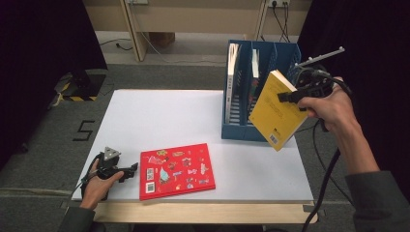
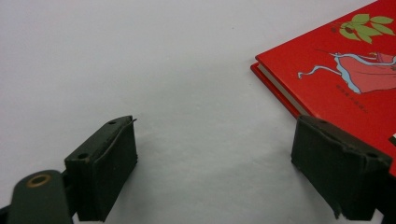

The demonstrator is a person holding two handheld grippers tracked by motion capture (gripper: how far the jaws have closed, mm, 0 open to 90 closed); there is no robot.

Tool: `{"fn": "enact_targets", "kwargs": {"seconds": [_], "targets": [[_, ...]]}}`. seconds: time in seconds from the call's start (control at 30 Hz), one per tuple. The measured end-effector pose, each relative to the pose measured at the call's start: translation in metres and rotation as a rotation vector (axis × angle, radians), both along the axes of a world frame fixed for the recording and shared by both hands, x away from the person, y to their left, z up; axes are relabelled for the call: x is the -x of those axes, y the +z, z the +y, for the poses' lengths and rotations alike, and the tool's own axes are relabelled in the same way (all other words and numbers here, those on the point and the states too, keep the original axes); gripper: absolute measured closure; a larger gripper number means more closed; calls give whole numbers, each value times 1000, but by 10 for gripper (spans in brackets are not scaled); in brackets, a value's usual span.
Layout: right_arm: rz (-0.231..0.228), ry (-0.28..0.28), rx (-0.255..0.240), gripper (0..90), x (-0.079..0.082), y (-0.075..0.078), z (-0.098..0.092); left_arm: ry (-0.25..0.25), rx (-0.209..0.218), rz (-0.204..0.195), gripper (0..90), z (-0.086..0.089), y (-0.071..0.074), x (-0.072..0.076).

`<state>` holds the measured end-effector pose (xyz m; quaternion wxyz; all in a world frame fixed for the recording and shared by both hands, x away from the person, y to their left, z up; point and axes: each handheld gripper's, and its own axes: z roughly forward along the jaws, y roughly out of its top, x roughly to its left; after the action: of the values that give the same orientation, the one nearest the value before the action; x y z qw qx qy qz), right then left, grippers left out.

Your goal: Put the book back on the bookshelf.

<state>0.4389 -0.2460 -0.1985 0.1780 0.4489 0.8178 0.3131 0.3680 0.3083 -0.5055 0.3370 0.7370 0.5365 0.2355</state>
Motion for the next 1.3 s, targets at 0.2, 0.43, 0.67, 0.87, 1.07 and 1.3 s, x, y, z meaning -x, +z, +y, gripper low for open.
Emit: {"fn": "enact_targets", "kwargs": {"seconds": [0.2, 0.43, 0.67, 0.87, 1.07, 1.3], "targets": [[-10, -47, -15, 751, -17, 9, -4, 0, 0, 0, 132, 0, 0, 0], [-14, -115, -1, 751, -38, 9, -8, 0, -1, 0, 131, 0, 0, 0], [-19, -159, -26, 750, -59, 8, -6, -1, -2, 1, 131, 0, 0, 0], [-30, -211, -38, 750, -80, 4, -1, -1, -3, 1, 131, 0, 0, 0], [-35, -252, -62, 749, -99, -1, 5, -1, -2, 1, 131, 0, 0, 0], [-29, -305, -89, 745, -122, -12, 10, -1, -3, 1, 131, 0, 0, 0]]}}
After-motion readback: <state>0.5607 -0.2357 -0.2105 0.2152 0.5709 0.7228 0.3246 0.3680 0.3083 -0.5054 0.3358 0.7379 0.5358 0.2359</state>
